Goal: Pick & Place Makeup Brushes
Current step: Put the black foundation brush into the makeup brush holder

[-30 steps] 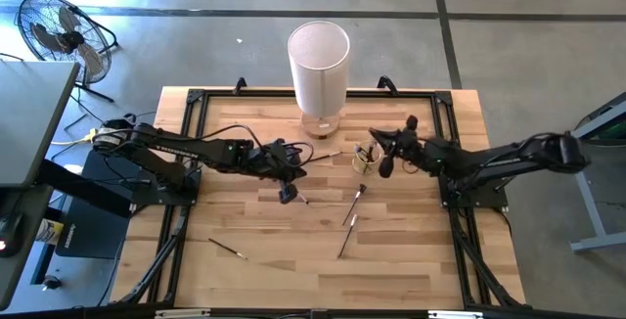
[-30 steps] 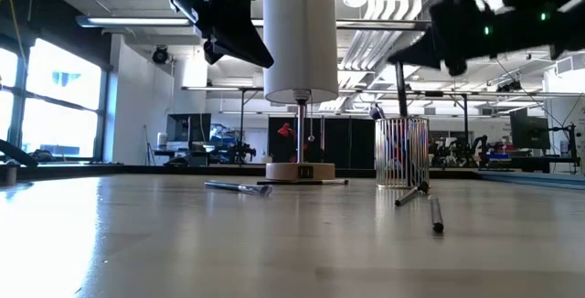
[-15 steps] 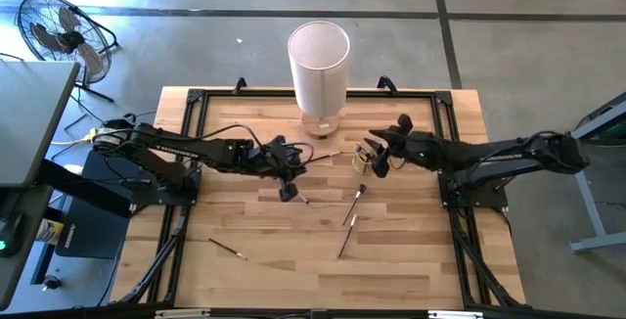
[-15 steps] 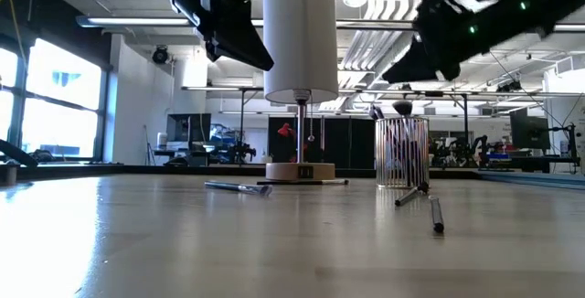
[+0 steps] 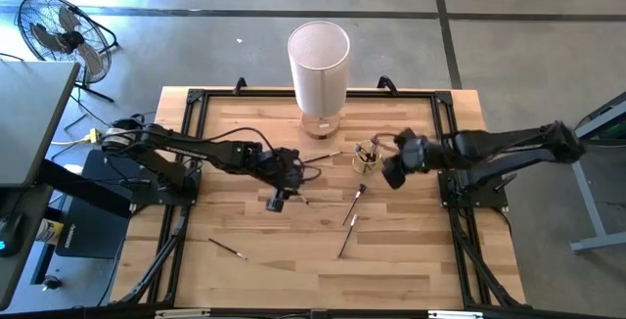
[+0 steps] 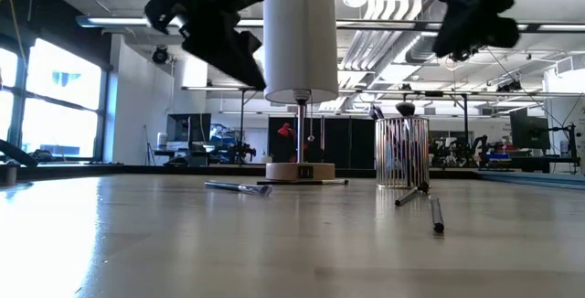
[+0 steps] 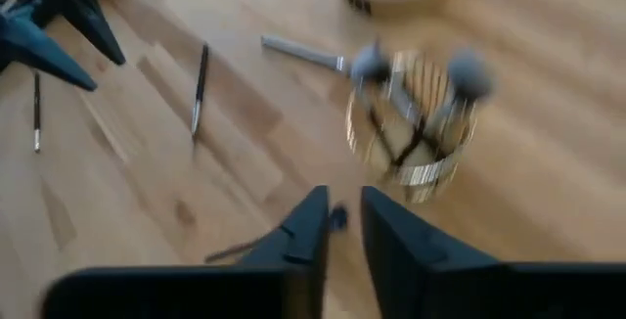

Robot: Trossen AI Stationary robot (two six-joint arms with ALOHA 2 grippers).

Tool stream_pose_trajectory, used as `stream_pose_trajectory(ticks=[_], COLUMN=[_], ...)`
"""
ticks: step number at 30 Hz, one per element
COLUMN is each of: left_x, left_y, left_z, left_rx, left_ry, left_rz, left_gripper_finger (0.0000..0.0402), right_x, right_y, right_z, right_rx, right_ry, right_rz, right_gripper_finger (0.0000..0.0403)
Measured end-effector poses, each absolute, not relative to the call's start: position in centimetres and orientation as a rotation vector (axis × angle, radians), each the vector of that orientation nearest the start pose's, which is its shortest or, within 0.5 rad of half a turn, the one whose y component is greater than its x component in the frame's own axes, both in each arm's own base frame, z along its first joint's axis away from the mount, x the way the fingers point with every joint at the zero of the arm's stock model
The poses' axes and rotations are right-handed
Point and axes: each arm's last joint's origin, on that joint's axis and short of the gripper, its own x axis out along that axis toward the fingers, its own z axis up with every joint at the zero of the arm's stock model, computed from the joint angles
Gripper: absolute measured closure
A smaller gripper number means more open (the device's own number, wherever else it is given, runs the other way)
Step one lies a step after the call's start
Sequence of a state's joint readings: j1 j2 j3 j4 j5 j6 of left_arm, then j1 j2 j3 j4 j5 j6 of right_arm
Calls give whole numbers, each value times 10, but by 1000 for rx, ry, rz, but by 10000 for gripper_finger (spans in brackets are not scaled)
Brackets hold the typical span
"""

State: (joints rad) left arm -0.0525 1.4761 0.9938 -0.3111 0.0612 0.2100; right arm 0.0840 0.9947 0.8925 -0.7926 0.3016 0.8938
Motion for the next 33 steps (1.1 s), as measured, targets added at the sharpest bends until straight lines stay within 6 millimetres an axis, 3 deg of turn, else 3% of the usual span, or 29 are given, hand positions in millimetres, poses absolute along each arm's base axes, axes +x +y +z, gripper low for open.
stream_pose_trajectory(ticks=[3, 11, 17, 24, 33], left_x=[313, 336, 356, 374, 377], left_y=[-19, -21, -22, -23, -24], left_z=[227, 203, 189, 179, 166], left_rx=[240, 353, 392, 440, 437], left_ry=[841, 999, 1053, 1047, 1086], left_rz=[-261, -354, -413, -454, -487], left_gripper_finger=[252, 256, 257, 257, 257], right_x=[182, 175, 173, 178, 178], right_y=[25, 67, 82, 93, 94], right_z=[270, 217, 186, 176, 177], right_rx=[747, 961, 1073, 1099, 1076], right_ry=[751, 869, 881, 886, 870], right_rz=[-577, -575, -627, -607, -602], right_gripper_finger=[395, 397, 398, 400, 401])
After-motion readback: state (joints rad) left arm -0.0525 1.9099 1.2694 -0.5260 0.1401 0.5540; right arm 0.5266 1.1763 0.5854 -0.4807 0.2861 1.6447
